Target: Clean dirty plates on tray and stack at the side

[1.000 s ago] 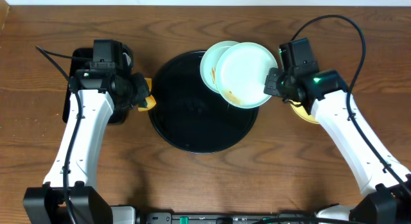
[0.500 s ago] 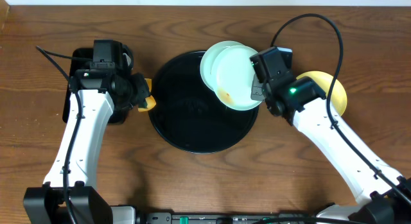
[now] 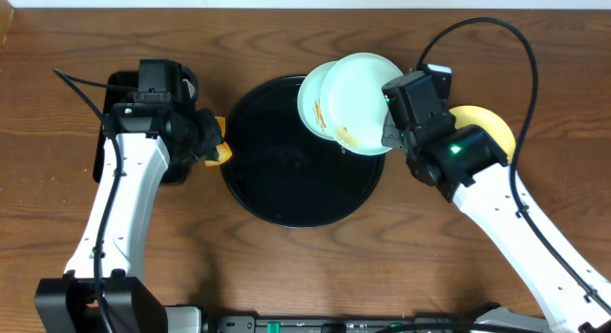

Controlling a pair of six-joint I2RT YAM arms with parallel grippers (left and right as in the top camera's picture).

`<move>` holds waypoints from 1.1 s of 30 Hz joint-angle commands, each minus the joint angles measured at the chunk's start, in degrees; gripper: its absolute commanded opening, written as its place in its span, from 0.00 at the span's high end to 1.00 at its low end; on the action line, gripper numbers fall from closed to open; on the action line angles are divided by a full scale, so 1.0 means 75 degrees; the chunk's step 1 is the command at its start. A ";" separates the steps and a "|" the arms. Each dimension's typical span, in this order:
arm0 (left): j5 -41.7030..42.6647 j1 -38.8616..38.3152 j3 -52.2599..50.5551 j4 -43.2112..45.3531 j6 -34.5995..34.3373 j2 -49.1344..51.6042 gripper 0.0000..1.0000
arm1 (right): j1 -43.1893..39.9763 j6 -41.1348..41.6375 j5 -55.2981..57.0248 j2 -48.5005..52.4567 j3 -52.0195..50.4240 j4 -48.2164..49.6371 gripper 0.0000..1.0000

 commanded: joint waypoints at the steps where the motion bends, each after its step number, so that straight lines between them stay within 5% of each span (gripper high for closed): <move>1: 0.0093 -0.0003 0.0073 -0.0023 0.0067 -0.0009 0.93 | 0.0172 0.0087 0.0525 -0.0248 0.0035 -0.0052 0.99; 13: 0.0093 -0.0003 0.0073 -0.0026 0.0067 -0.0009 0.93 | 0.1271 0.0012 0.2066 -0.0262 0.0035 -0.0070 0.99; 33: 0.0093 0.0000 0.0073 -0.0023 0.0067 -0.0009 0.93 | 0.1332 -0.0551 0.2401 -0.0323 0.0038 0.0294 0.99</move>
